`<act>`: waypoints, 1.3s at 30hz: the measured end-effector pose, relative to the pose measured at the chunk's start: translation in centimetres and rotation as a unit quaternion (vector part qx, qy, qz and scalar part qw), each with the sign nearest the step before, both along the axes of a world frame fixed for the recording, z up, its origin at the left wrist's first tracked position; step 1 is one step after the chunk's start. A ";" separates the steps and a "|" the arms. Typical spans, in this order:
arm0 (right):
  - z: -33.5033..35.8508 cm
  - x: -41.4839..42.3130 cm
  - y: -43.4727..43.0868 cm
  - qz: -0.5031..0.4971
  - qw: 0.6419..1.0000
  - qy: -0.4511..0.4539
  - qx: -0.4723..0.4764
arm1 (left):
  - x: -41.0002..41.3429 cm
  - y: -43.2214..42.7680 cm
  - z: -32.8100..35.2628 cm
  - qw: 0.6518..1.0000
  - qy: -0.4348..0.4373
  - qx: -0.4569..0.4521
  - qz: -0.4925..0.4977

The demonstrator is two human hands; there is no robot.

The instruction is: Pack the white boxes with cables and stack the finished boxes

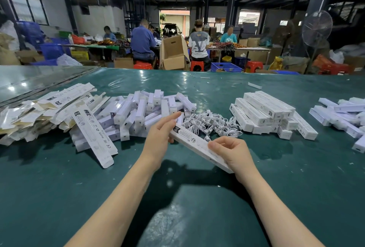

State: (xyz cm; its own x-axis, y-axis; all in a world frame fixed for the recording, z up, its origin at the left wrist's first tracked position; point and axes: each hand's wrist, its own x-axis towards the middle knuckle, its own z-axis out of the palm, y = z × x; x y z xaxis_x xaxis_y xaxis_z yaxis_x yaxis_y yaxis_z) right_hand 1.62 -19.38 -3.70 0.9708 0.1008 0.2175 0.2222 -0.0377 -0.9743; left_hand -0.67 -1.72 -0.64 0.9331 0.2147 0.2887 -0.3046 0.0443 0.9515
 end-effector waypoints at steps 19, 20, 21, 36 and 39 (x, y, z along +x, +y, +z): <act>-0.3 0.0 0.0 -0.043 0.999 -0.031 -0.015 | -0.7 -0.4 -2.0 0.909 -0.107 0.309 0.258; -0.4 0.0 0.2 -0.038 0.998 -0.034 -0.021 | -0.6 -0.5 -2.0 0.930 -0.077 0.269 0.237; -0.5 -0.1 0.6 -0.033 0.998 -0.038 -0.029 | -0.5 -0.8 -2.0 0.958 -0.049 0.205 0.195; -1.1 -0.3 1.3 -0.003 0.938 -0.133 -0.321 | 1.4 0.6 -3.1 0.966 -0.025 -0.237 0.099; -1.3 0.1 1.1 -0.046 0.954 -0.128 -0.267 | 1.8 0.7 -3.2 0.975 -0.022 -0.217 0.039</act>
